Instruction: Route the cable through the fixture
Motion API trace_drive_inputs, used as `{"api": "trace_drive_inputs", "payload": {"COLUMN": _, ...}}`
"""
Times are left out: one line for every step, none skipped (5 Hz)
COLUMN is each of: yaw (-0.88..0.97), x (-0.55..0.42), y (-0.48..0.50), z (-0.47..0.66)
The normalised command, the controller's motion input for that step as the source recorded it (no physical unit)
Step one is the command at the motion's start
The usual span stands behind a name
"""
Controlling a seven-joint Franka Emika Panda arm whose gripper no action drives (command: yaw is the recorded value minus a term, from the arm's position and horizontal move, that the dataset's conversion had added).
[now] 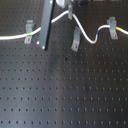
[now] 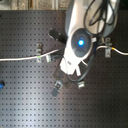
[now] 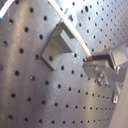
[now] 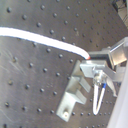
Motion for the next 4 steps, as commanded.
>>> {"api": "trace_drive_inputs", "payload": {"yaw": 0.00, "x": -0.028, "y": 0.082, "z": 0.20}}
{"api": "trace_drive_inputs", "payload": {"yaw": -0.09, "x": -0.082, "y": 0.066, "z": 0.61}}
{"api": "trace_drive_inputs", "payload": {"yaw": 0.00, "x": -0.203, "y": 0.123, "z": 0.22}}
{"api": "trace_drive_inputs", "payload": {"yaw": 0.06, "x": -0.200, "y": 0.169, "z": 0.00}}
